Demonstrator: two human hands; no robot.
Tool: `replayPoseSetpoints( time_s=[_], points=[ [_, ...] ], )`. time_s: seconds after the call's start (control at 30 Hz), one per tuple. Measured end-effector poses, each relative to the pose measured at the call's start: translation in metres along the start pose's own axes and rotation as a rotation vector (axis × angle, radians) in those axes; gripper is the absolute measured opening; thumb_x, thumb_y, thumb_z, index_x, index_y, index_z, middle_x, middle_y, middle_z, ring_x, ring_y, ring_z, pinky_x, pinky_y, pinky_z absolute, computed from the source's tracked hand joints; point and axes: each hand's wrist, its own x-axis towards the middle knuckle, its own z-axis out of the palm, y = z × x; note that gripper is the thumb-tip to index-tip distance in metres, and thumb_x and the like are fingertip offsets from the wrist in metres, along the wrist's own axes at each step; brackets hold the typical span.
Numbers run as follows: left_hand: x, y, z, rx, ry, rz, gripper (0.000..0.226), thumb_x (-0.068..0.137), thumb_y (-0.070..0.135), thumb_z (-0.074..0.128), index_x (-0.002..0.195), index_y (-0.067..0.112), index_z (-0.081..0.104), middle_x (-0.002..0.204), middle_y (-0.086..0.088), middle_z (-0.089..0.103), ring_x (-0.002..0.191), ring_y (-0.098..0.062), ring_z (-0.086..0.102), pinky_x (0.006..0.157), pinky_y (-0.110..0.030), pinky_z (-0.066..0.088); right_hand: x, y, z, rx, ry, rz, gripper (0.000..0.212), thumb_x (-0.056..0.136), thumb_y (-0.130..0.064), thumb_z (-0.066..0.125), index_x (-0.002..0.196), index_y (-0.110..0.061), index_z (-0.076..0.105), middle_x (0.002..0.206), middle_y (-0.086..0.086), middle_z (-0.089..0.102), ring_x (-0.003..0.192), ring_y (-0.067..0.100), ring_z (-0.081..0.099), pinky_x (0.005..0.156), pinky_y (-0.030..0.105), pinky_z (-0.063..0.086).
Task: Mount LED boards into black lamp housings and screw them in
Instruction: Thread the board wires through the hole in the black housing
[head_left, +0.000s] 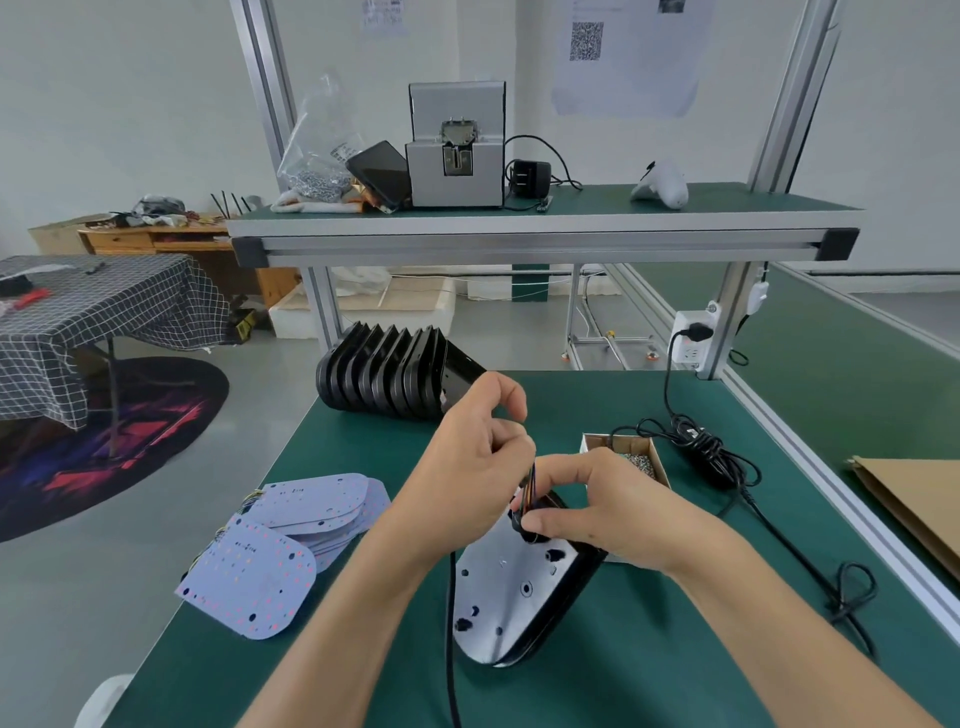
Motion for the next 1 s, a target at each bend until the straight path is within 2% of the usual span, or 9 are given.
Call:
replayPoseSetpoints(
  time_s=[0.07,0.2,0.23,0.33,0.47,0.57,0.7,0.83,1.0],
  points=[
    [-0.001,0.0,0.001,0.002,0.004,-0.007,0.028,0.094,-0.01,0.042,0.097,0.017,0.042,0.063,-0.011,0.033,0.047,-0.012,0.024,0.044,-0.019,0.024,0.001,0.002,-0.001,-0.021,-0.01,0.018,0.01,0.094,-0.025,0.079,0.088,-0.033,0.075,0.1,-0.021,0.074,0.099,-0.006,0.065,0.093,0.021,0.04],
    [0.0,-0.001,0.004,-0.021,-0.004,-0.019,0.028,0.093,-0.012,0.041,0.097,0.016,0.042,0.062,-0.01,0.032,0.046,-0.011,0.026,0.044,-0.019,0.025,0.001,0.004,-0.002,-0.018,-0.027,0.042,0.021,0.093,-0.02,0.079,0.082,-0.038,0.074,0.102,-0.031,0.07,0.102,-0.014,0.061,0.087,0.006,0.036],
    [0.0,-0.002,0.005,-0.02,-0.01,-0.02,0.028,0.092,-0.012,0.041,0.097,0.016,0.042,0.062,-0.01,0.032,0.046,-0.011,0.026,0.044,-0.02,0.025,0.001,0.004,-0.002,-0.006,-0.029,0.047,0.022,0.092,-0.018,0.08,0.082,-0.037,0.075,0.106,-0.028,0.069,0.108,-0.014,0.059,0.091,0.006,0.037],
    [0.001,-0.007,0.007,-0.014,-0.014,-0.023,0.031,0.092,-0.009,0.042,0.095,0.022,0.042,0.057,-0.004,0.034,0.047,-0.012,0.026,0.045,-0.021,0.025,0.0,0.006,-0.002,0.049,-0.017,0.064,0.012,0.092,-0.016,0.08,0.092,-0.028,0.08,0.126,-0.01,0.069,0.126,-0.005,0.056,0.118,0.028,0.037],
    [0.004,-0.013,-0.001,0.029,0.028,-0.041,0.029,0.086,0.005,0.047,0.088,0.033,0.044,0.061,-0.006,0.038,0.06,-0.023,0.028,0.052,-0.03,0.024,-0.006,0.012,0.006,0.162,0.048,0.087,0.019,0.093,-0.014,0.08,0.106,-0.027,0.083,0.151,-0.008,0.057,0.139,-0.003,0.05,0.123,0.031,0.034],
    [0.002,-0.02,-0.008,0.05,0.04,-0.058,0.022,0.084,0.008,0.047,0.092,0.028,0.044,0.064,-0.01,0.037,0.064,-0.025,0.026,0.051,-0.026,0.025,-0.009,0.019,0.016,0.239,0.08,0.096,0.024,0.096,-0.009,0.074,0.112,-0.027,0.081,0.154,-0.007,0.054,0.14,-0.007,0.046,0.122,0.025,0.034],
    [0.002,-0.025,-0.011,0.05,0.055,-0.056,0.017,0.082,0.011,0.047,0.094,0.022,0.044,0.064,-0.01,0.037,0.064,-0.028,0.026,0.052,-0.024,0.027,-0.006,0.025,0.026,0.326,0.069,0.094,0.026,0.099,-0.01,0.07,0.113,-0.029,0.081,0.152,-0.009,0.056,0.143,-0.003,0.044,0.124,0.037,0.035],
    [0.002,-0.026,-0.01,0.031,0.052,-0.045,0.018,0.083,0.01,0.048,0.094,0.024,0.044,0.064,-0.01,0.035,0.065,-0.043,0.026,0.057,-0.035,0.024,0.0,0.029,0.029,0.334,0.13,0.102,0.031,0.081,-0.032,0.069,0.108,-0.03,0.081,0.148,-0.014,0.06,0.142,-0.001,0.047,0.122,0.046,0.038],
    [0.001,-0.023,-0.002,0.009,0.053,-0.013,0.022,0.085,0.009,0.046,0.088,0.031,0.043,0.062,-0.008,0.033,0.062,-0.036,0.024,0.056,-0.037,0.022,0.006,0.036,0.036,0.316,0.158,0.117,0.039,0.074,-0.036,0.063,0.108,-0.031,0.081,0.146,-0.017,0.061,0.14,-0.002,0.049,0.121,0.049,0.038]
  ],
)
